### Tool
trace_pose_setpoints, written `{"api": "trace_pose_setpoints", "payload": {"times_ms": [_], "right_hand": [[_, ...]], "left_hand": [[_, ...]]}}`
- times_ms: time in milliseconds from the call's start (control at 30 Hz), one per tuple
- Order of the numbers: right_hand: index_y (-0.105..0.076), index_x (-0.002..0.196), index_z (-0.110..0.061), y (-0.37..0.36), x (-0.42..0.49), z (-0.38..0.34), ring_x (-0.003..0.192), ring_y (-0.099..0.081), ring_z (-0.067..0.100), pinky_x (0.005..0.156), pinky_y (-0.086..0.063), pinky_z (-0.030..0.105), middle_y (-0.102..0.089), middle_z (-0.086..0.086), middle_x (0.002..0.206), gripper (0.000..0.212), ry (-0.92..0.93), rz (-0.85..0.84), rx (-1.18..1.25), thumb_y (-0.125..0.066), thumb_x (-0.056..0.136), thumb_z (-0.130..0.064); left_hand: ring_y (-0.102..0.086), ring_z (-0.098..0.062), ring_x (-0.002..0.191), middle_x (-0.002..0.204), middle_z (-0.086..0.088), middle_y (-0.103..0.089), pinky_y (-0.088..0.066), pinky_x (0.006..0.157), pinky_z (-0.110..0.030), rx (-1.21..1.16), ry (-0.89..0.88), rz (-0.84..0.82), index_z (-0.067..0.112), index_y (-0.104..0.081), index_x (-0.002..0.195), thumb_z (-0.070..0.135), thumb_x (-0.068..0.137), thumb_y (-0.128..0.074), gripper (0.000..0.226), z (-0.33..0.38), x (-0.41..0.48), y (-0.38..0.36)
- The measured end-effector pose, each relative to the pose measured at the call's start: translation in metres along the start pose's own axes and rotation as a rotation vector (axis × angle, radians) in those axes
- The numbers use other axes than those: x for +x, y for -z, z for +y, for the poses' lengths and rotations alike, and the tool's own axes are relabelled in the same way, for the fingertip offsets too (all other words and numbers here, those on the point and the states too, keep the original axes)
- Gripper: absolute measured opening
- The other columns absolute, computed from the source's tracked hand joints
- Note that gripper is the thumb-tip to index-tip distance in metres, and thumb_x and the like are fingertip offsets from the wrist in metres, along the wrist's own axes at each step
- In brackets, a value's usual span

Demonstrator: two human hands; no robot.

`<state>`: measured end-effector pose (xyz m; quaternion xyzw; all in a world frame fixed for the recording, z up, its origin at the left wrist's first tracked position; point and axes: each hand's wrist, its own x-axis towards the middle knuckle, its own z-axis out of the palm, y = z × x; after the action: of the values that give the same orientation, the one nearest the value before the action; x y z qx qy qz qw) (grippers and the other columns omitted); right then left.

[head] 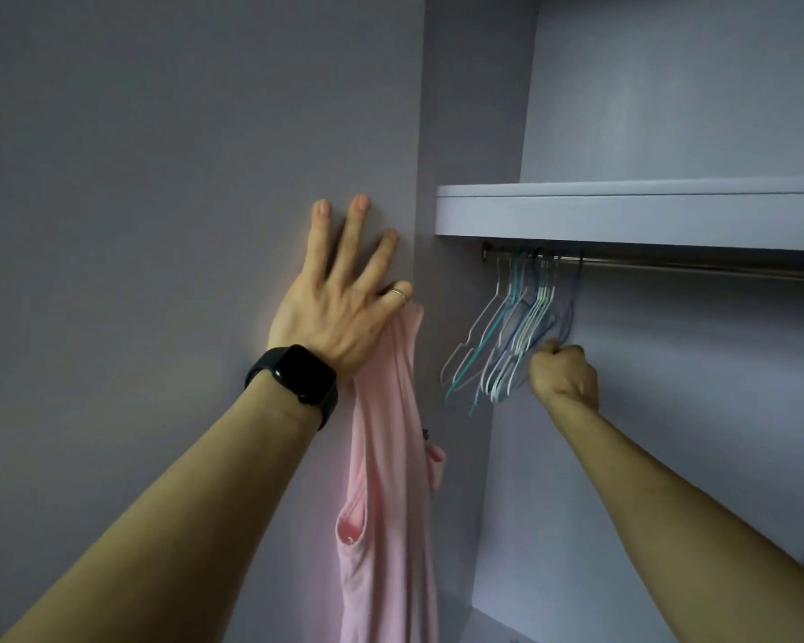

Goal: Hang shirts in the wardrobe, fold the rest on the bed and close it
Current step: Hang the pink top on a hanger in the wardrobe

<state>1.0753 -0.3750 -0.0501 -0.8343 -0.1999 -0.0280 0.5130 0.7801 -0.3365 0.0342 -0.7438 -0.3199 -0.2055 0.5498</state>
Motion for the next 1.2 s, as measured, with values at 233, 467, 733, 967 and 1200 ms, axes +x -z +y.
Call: {"api": "trace_pose_setpoints", "payload": {"times_ms": [233,467,733,967,1200], "right_hand": [[-0.05,0.123,-0.003,0.062,-0.015,-0.021,0.106,-0.06,0.045,0.083,-0.045,0.043,-0.062,0.028,0.119,0.042,0.01,0.003,-0.072,-0.033,0.105,-0.036],[-0.053,0.092,-0.012,0.163,-0.082,0.011,0.076,-0.054,0.03,0.071,-0.039,0.035,-0.063,0.011,0.085,0.029,-0.04,-0.103,0.006,-0.043,0.104,-0.036],[-0.05,0.058,-0.025,0.285,-0.202,0.039,0.043,-0.032,0.008,0.042,-0.032,0.021,-0.036,-0.011,0.047,0.043,-0.187,-0.282,0.422,-0.059,0.101,-0.028],[-0.058,0.066,-0.02,0.312,-0.291,0.085,0.041,-0.03,0.011,0.041,-0.033,0.022,-0.034,-0.001,0.049,0.034,-0.175,-0.39,0.627,-0.059,0.099,-0.023],[-0.062,0.071,-0.018,0.307,-0.337,0.127,0.045,-0.034,0.014,0.046,-0.035,0.025,-0.038,0.002,0.05,0.032,-0.203,-0.515,0.488,-0.056,0.102,-0.02]], "left_hand": [[0.021,-0.059,0.14,0.167,-0.011,0.003,0.031,0.099,-0.073,-0.073,-0.039,-0.165,0.04,-0.038,0.145,0.032,0.093,0.002,0.067,-0.006,0.0,0.007],[0.023,-0.032,0.149,0.161,0.013,-0.028,0.043,0.093,-0.06,-0.455,-0.051,-0.435,0.039,-0.034,0.15,0.03,0.104,-0.018,0.05,-0.015,0.004,0.037],[-0.059,-0.018,0.084,0.087,0.009,-0.064,-0.042,0.069,-0.024,-1.76,0.533,-0.638,0.023,-0.056,0.097,0.035,0.103,-0.051,0.014,0.031,-0.042,0.12],[-0.065,-0.015,0.077,0.081,0.005,-0.071,-0.05,0.064,-0.022,-2.178,0.603,-1.023,0.019,-0.072,0.092,0.028,0.099,-0.06,0.016,0.09,-0.114,0.153],[-0.069,-0.022,0.093,0.104,-0.008,-0.076,-0.056,0.093,-0.043,-2.252,0.663,-1.391,0.028,-0.081,0.092,0.028,0.094,-0.069,0.013,0.107,-0.154,0.154]]}}
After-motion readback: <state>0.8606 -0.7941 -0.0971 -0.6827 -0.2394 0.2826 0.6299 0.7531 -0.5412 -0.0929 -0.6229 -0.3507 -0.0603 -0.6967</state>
